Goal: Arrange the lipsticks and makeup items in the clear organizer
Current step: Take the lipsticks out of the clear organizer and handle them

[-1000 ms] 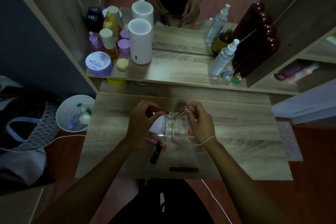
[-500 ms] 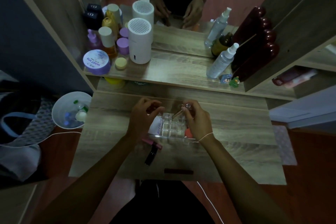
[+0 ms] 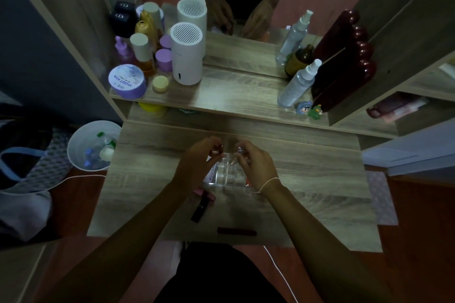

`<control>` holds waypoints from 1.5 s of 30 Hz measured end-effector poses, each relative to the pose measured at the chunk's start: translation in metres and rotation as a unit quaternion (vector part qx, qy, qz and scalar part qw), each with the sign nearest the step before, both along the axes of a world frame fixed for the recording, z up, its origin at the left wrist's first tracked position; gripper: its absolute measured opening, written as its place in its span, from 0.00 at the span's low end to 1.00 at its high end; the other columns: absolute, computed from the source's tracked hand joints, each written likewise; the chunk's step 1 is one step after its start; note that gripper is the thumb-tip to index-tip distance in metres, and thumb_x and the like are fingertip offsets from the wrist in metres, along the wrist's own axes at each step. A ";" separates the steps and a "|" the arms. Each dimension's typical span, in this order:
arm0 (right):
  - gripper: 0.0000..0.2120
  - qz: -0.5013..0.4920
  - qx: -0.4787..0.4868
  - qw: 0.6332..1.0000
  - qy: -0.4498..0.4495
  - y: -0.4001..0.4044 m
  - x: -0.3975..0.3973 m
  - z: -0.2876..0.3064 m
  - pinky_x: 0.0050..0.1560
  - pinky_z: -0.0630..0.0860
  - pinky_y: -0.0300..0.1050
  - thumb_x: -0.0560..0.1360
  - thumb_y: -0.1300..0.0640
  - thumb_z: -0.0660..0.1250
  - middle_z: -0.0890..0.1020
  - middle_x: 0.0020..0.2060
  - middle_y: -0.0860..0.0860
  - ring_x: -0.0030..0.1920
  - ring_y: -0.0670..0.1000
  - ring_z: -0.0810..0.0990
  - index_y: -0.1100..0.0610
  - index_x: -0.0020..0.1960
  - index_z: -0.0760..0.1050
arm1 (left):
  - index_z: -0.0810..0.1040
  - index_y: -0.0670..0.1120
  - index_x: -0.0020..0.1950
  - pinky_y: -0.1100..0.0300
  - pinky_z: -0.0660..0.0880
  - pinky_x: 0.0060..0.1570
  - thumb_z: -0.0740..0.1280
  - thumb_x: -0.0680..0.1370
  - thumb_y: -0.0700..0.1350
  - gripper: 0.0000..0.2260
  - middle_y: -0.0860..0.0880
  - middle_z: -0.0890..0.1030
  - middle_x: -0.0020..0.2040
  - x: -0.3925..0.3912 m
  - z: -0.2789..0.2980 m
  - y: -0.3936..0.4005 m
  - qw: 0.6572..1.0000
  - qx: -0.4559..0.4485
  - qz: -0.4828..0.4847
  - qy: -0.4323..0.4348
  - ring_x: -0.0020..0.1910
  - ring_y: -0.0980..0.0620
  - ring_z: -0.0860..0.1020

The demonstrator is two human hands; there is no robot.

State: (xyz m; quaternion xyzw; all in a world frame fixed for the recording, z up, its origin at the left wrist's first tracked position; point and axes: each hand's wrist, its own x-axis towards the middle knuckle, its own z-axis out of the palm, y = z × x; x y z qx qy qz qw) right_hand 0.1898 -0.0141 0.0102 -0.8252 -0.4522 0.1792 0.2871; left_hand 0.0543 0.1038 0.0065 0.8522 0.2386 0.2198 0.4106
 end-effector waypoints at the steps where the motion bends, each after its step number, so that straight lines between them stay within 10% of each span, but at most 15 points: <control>1: 0.11 0.002 -0.002 1.000 -0.003 0.001 0.000 -0.001 0.49 0.80 0.52 0.76 0.58 0.65 0.83 0.49 0.55 0.45 0.52 0.82 0.55 0.58 0.74 | 0.77 0.41 0.51 0.58 0.76 0.45 0.71 0.73 0.36 0.09 0.43 0.82 0.46 0.000 -0.001 -0.001 1.000 -0.001 0.001 0.001 0.43 0.49 0.79; 37: 0.15 -0.013 0.018 0.999 0.031 -0.007 -0.001 -0.004 0.49 0.76 0.38 0.71 0.62 0.72 0.84 0.48 0.54 0.46 0.45 0.81 0.56 0.57 0.76 | 0.76 0.39 0.57 0.58 0.75 0.46 0.70 0.74 0.37 0.13 0.40 0.81 0.52 0.006 -0.028 -0.008 0.998 0.031 -0.027 0.040 0.46 0.47 0.80; 45: 0.25 -0.050 0.079 0.995 -0.032 -0.029 -0.011 0.013 0.55 0.74 0.41 0.72 0.49 0.71 0.78 0.60 0.51 0.56 0.48 0.78 0.52 0.66 0.68 | 0.75 0.39 0.59 0.53 0.75 0.53 0.69 0.75 0.46 0.17 0.38 0.78 0.56 -0.007 -0.028 -0.013 0.996 0.067 -0.002 0.060 0.52 0.44 0.78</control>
